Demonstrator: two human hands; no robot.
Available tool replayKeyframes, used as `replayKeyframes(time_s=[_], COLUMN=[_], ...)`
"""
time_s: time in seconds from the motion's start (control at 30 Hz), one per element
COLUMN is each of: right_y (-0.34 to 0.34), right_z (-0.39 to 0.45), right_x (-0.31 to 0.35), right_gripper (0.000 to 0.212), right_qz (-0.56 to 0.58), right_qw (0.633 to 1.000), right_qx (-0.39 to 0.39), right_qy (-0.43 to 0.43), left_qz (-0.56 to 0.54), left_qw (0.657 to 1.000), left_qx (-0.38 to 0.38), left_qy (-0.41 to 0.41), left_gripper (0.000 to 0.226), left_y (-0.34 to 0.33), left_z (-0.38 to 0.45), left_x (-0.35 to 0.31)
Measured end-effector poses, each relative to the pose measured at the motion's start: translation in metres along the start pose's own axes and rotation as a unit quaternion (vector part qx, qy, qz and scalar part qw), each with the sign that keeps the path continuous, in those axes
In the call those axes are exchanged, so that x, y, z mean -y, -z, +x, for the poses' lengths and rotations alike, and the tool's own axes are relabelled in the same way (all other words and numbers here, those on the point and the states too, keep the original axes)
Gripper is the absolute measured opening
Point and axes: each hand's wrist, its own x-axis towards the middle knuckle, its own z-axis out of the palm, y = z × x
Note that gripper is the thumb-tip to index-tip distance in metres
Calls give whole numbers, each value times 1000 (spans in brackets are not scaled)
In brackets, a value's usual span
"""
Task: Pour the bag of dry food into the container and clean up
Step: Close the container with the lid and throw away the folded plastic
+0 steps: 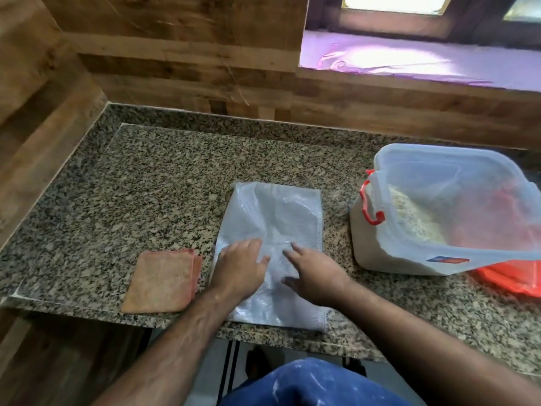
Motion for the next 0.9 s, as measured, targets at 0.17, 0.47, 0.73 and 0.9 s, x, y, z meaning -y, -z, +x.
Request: replayKeyframes(time_s=[0.17,0.47,0.73,0.9], right_y=[116,179,49,-33], right_z=[-73,-175,-205,-202], right_x=[-23,-209,-362,-414], right_gripper=[45,20,14,43], right_qz=[157,132,161,29], right_qw=[940,823,801,926], right_qx=[-280,-551,-539,-301], right_qy=[117,-48,-205,-226], left_qz=[-131,-112,193,209], left_qw=[965,908,928,933], left_qx=[-206,-197,4,73], left_qy=[-101,-352,-319,-285], left_gripper=[33,46,87,77], left_y=[60,70,19,15], left_z=[21,42,63,71], left_x=[-81,-291,-363,-361])
